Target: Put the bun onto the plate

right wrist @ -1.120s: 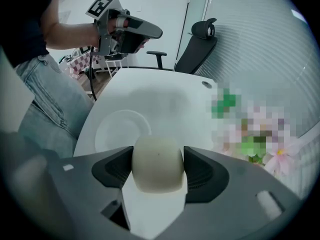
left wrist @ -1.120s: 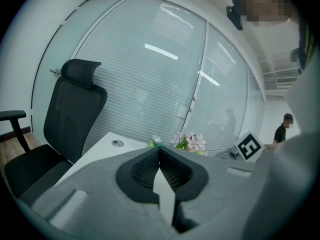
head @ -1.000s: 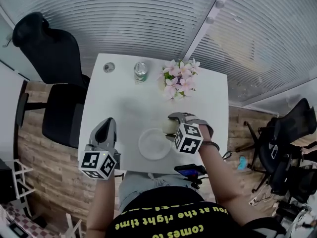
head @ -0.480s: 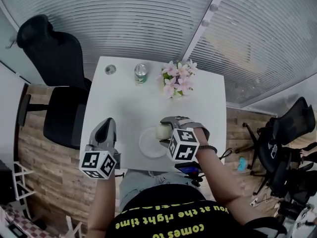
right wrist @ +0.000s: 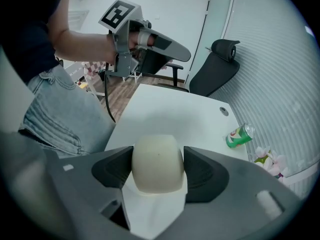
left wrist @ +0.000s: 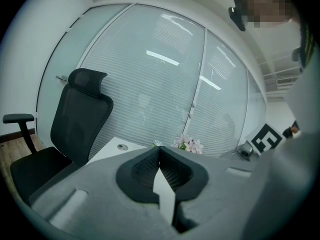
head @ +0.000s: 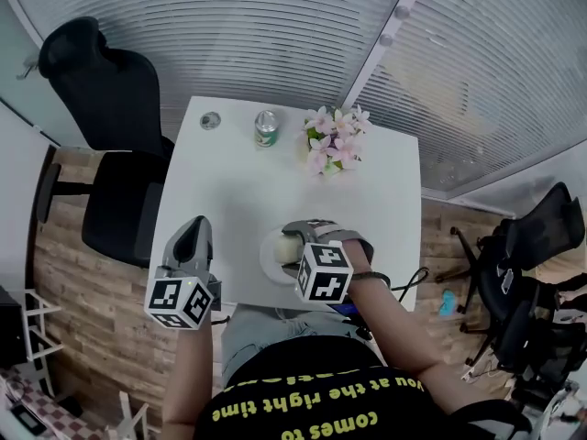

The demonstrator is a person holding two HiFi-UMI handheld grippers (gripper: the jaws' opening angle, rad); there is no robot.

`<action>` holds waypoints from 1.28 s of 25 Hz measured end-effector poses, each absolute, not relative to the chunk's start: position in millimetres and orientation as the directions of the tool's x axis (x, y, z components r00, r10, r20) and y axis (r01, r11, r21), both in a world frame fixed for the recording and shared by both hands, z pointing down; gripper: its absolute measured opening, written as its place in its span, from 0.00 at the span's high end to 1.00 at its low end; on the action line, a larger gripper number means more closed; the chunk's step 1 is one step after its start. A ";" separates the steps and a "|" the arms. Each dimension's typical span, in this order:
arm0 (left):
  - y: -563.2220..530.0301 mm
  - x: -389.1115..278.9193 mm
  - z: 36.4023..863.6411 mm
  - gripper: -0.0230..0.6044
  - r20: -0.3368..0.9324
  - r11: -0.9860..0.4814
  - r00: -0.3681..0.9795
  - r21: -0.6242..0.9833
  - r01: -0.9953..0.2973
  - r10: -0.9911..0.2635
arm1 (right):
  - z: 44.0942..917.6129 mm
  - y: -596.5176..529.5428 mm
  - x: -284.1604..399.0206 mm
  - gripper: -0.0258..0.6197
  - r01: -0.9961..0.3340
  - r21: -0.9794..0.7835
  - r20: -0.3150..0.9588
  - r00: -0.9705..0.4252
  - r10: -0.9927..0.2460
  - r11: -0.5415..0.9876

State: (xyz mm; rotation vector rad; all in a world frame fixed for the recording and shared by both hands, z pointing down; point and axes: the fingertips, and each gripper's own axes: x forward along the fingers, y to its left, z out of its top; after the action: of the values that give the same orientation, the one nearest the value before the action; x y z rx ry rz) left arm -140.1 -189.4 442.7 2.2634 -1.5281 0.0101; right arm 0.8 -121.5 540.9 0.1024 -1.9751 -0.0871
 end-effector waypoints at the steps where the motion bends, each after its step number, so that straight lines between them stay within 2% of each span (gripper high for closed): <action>1: -188.5 -140.4 443.2 0.96 0.231 -0.316 0.399 0.326 -0.891 -0.887 | 543.2 -119.7 -0.8 0.46 -0.032 0.105 0.911 -0.397 -0.109 0.994; 23: -179.1 -141.8 450.4 0.96 0.253 -0.326 0.415 0.327 -0.887 -0.874 | 606.2 -101.0 3.4 0.46 -0.084 0.030 0.930 -0.363 -0.059 0.996; 32: -175.0 -147.5 453.0 0.96 0.265 -0.322 0.412 0.324 -0.890 -0.872 | 629.3 -107.5 9.6 0.46 -0.122 0.045 0.944 -0.320 -0.082 0.992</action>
State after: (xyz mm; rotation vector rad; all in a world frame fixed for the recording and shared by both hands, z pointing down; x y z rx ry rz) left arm -147.5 -175.0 453.0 2.2559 -1.5041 0.0588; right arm 9.6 -107.5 629.3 0.1468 -1.8983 0.0397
